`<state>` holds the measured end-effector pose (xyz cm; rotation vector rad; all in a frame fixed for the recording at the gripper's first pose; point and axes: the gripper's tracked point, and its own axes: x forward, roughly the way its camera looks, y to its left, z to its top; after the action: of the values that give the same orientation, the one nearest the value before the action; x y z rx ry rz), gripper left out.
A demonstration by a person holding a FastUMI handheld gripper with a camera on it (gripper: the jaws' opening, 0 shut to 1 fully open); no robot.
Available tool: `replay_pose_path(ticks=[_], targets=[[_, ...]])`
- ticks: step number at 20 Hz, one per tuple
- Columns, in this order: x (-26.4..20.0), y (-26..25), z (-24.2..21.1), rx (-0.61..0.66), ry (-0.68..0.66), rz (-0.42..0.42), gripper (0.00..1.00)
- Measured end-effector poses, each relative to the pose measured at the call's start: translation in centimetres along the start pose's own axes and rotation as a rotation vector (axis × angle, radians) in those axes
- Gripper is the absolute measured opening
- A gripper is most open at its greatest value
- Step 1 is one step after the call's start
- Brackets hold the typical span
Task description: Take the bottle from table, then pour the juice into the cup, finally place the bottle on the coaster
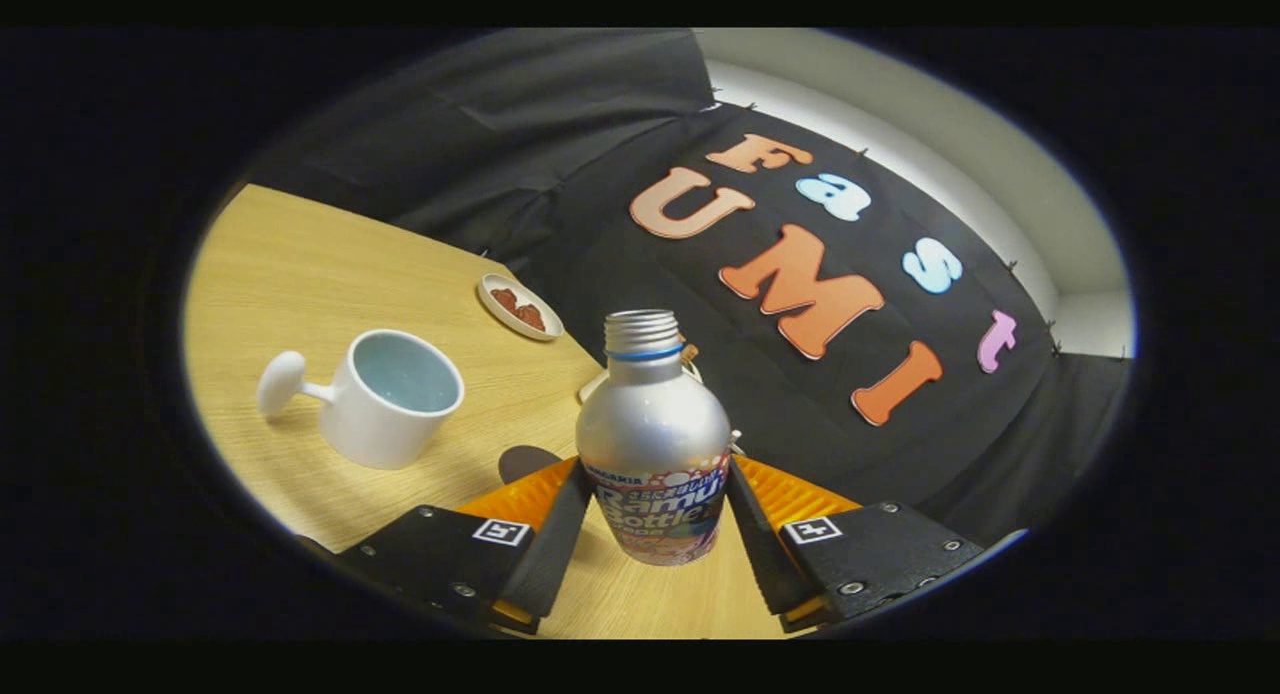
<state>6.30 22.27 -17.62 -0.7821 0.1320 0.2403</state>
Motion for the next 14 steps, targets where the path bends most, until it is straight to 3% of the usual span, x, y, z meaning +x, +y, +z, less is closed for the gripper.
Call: replay_pose_path(ticks=[14], targets=[[0.7, 1.2, 1.4, -0.389, -0.073, -0.044, 0.77]])
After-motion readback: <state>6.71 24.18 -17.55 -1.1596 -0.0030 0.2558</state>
